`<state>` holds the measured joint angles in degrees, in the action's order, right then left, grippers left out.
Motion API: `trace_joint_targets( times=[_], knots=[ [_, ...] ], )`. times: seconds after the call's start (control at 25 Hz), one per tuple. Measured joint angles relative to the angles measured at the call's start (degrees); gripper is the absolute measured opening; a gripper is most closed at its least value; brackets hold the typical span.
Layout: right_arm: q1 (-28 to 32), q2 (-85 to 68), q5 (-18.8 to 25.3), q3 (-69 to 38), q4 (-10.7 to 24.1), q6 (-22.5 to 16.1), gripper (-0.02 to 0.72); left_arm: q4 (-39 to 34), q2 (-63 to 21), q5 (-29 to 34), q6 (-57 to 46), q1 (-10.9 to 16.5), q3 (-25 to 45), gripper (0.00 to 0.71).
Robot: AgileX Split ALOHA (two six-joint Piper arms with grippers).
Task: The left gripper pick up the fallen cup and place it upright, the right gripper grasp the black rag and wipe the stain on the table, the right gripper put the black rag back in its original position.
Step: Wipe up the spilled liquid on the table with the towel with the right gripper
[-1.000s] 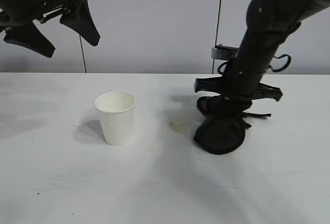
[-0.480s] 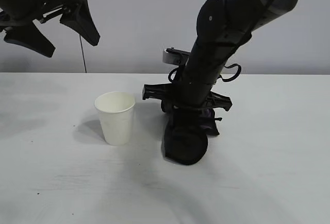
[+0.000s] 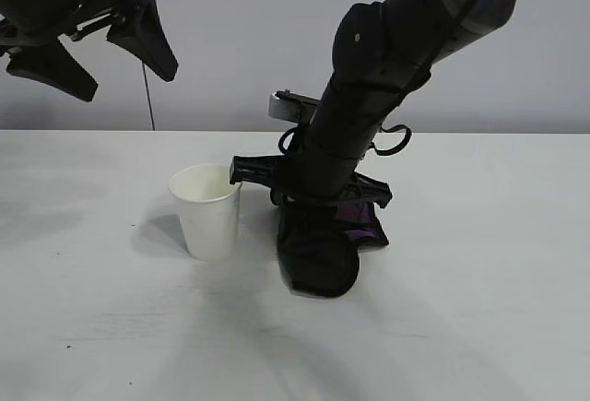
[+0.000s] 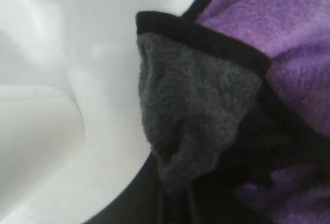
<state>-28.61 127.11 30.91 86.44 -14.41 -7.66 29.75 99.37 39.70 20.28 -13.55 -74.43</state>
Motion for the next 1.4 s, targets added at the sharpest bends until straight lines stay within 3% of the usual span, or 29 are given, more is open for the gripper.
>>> trace_joint_targets(
  times=[0.2,0.44,0.72,0.92,1.04,1.28,1.4],
  knots=[
    [1.2,0.5,-1.2,0.2,1.0,-2.7,0.012,0.0,0.0,-0.1,0.0,0.0,0.0,0.693],
    [6.1,0.5,-1.9,0.3,6.8,-7.9,0.012,0.0,0.0,-0.1,0.0,0.0,0.0,0.693],
    [13.7,-0.6,-0.5,0.4,9.3,-8.4,0.012,0.0,0.0,-0.5,0.0,0.0,0.0,0.693],
    [16.6,-2.4,1.5,0.4,14.1,-7.7,0.012,0.0,0.0,-0.7,0.0,0.0,0.0,0.693],
    [16.0,-3.3,2.0,0.4,14.4,-7.5,0.012,0.0,0.0,-0.7,0.0,0.0,0.0,0.693],
    [11.0,-3.6,2.4,0.3,11.2,-5.1,0.012,0.0,0.0,-0.8,0.0,0.0,0.0,0.693],
    [9.4,-3.9,4.6,0.3,10.5,-4.7,0.012,0.0,0.0,-0.8,0.0,0.0,0.0,0.693]
  ],
)
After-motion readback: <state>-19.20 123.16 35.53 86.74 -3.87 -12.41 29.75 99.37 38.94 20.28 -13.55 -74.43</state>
